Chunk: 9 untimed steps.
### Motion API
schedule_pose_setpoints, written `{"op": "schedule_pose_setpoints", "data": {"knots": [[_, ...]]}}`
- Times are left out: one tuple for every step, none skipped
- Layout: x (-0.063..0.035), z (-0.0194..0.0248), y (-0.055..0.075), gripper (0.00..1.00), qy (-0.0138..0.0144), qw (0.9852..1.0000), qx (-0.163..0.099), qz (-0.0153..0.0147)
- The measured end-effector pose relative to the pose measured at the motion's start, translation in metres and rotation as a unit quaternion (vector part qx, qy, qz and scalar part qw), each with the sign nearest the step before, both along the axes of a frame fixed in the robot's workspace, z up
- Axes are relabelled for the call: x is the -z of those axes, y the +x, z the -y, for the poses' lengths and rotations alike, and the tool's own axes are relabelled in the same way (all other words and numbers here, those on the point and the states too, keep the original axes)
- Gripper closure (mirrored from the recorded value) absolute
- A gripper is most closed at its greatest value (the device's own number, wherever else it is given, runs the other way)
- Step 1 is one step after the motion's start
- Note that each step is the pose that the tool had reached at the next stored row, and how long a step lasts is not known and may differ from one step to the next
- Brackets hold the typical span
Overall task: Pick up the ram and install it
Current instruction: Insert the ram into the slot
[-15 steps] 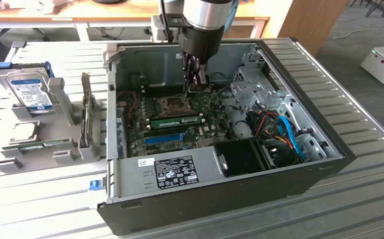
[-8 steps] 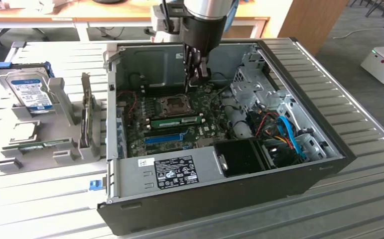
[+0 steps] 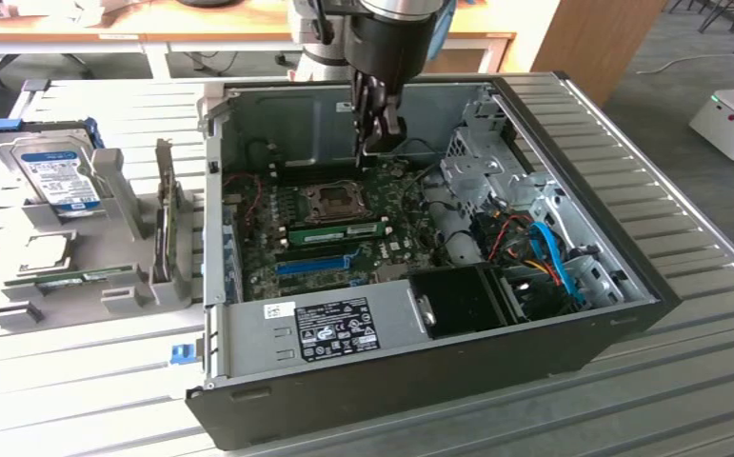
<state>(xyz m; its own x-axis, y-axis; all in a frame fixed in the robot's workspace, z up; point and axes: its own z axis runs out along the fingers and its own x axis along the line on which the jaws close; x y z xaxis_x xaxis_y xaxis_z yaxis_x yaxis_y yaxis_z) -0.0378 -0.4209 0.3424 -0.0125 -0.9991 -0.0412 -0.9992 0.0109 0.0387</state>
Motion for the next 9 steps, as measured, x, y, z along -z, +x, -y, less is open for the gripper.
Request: {"op": "schedule_pose_setpoints", "data": {"knots": [[-0.0009, 0.0000, 0.0000, 0.75, 0.0000, 1.0000, 0.000, 0.0000], [-0.0011, 0.0000, 0.0000, 0.75, 0.0001, 1.0000, 0.000, 0.0000], [-0.0011, 0.0000, 0.0000, 0.75, 0.0001, 1.0000, 0.000, 0.0000], [-0.0011, 0.0000, 0.0000, 0.75, 0.0001, 1.0000, 0.000, 0.0000], [-0.0011, 0.0000, 0.0000, 0.75, 0.0001, 1.0000, 0.000, 0.0000], [-0.0014, 0.0000, 0.0000, 0.75, 0.0000, 1.0000, 0.000, 0.0000], [-0.0026, 0.0000, 0.0000, 0.75, -0.0001, 1.0000, 0.000, -0.0001], [-0.0040, 0.0000, 0.0000, 0.75, -0.0001, 1.0000, 0.000, 0.0000], [-0.0054, 0.0000, 0.0000, 0.75, 0.0000, 1.0000, 0.000, 0.0000]]}}
